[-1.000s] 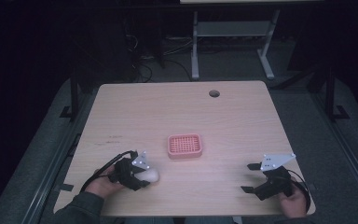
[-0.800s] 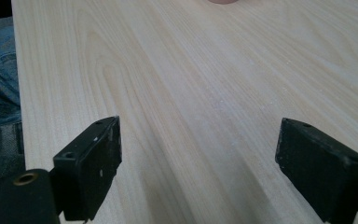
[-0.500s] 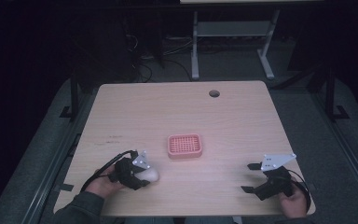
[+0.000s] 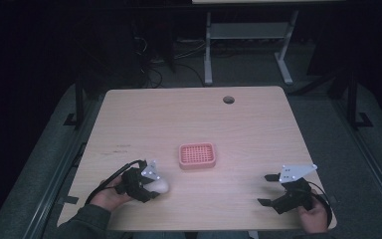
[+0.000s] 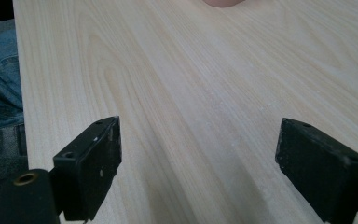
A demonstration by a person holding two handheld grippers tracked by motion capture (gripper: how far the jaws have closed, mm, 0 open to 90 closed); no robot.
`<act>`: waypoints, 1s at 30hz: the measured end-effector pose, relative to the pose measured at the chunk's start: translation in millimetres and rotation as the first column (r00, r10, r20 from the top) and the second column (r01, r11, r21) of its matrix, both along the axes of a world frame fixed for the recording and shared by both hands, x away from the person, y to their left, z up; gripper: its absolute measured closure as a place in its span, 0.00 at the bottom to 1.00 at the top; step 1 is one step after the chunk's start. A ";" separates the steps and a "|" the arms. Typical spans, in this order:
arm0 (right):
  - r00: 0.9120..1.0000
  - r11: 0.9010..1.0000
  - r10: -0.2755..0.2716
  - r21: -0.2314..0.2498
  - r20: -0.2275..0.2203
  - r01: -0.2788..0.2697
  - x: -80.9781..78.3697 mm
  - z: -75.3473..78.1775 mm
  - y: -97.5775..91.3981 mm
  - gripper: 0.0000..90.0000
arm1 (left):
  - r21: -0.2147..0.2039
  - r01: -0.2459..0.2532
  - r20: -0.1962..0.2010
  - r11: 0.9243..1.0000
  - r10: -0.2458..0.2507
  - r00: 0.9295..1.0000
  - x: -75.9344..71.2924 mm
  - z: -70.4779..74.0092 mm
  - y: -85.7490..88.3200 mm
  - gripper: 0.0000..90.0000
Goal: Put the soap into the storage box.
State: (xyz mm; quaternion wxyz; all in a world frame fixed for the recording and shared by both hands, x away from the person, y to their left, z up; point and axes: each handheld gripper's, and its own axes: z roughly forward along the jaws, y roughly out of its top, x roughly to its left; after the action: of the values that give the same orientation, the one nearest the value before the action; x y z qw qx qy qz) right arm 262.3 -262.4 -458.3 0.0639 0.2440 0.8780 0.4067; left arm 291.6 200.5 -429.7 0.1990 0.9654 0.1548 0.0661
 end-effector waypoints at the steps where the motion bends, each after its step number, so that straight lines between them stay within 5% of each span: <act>1: 1.000 1.000 -0.002 0.005 0.003 0.002 -0.3 0.2 -0.8 0.16 | -0.007 0.002 0.005 1.000 -0.002 1.000 0.3 3.5 -0.8 0.55; 30: 1.000 1.000 0.008 0.017 0.005 -0.008 -1.2 0.9 0.3 0.16 | 0.003 0.067 -0.004 0.998 -0.067 0.998 26.6 31.4 -35.3 0.55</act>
State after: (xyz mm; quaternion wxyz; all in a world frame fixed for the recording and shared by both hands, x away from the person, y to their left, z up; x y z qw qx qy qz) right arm 261.1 -262.1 -457.5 0.0624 0.2401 0.8754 0.4149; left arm 318.2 165.3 -398.3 0.1994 0.9705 0.1225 0.0577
